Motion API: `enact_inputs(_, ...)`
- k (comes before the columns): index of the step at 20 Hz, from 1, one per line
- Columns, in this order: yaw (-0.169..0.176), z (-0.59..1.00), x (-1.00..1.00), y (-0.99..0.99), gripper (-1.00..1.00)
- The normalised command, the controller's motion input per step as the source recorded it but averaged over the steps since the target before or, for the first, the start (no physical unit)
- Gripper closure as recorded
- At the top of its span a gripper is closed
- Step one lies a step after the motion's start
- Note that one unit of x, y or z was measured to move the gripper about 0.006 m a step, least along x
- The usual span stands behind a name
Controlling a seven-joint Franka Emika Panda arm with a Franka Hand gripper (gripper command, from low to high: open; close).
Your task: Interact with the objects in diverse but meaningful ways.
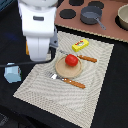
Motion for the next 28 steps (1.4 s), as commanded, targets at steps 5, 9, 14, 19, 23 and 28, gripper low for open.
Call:
enact_inputs(5, -0.011, -0.64, -0.49, 0.36, 1.00)
enact_inputs(9, -0.024, -0.78, -0.45, 0.18, 1.00)
enact_inputs(14, -0.012, -0.69, -0.48, 0.02, 1.00)
enact_inputs(19, -0.004, -0.43, -0.49, 0.00, 1.00)
enact_inputs(23, -0.017, -0.25, -0.23, 0.00, 1.00)
enact_inputs(28, -0.007, -0.33, -0.27, 0.08, 1.00)
